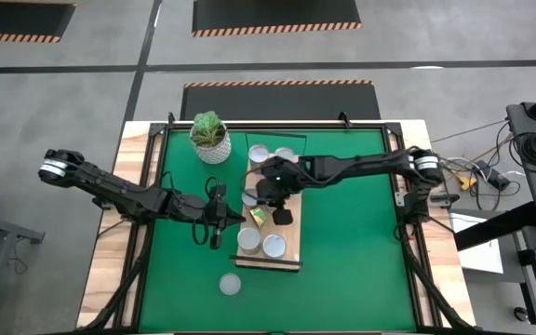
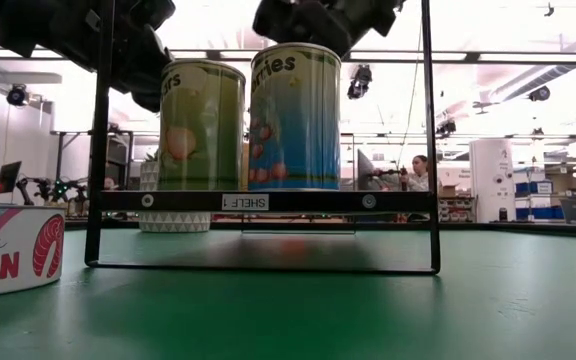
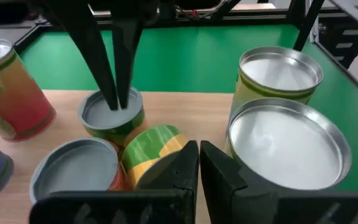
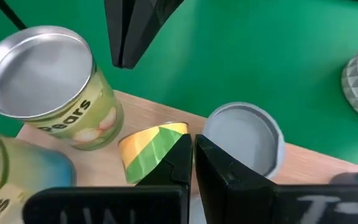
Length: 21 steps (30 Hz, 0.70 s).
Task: Pick and place cans onto a shelf
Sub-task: Adjust the canned mushroom on the shelf
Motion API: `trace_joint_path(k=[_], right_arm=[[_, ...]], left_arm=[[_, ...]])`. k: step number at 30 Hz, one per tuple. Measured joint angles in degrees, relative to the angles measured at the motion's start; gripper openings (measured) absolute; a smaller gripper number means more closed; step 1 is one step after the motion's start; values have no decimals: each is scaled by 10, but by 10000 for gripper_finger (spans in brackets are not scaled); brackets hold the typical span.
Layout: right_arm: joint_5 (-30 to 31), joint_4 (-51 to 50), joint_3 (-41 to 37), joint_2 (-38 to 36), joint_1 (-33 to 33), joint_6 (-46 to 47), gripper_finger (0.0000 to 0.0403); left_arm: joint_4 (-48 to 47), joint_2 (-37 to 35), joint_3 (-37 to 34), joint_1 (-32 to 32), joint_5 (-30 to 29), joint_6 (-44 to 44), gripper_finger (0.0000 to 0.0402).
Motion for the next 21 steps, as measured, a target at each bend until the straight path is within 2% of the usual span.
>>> trace_joint_path(k=[2,6,14,21], right_arm=[[-7,-6,4,8,1,0,9],[-59,-10,4,20,3,1,9],[-60,-9,3,38,8,-2,9],[-60,-32,3,38,8,-1,9]], left_arm=[[0,0,0,0,-2,7,0],[0,0,0,0,-3,15,0],[0,0,0,1,-42,28,0],[0,0,0,1,-47,40,0]])
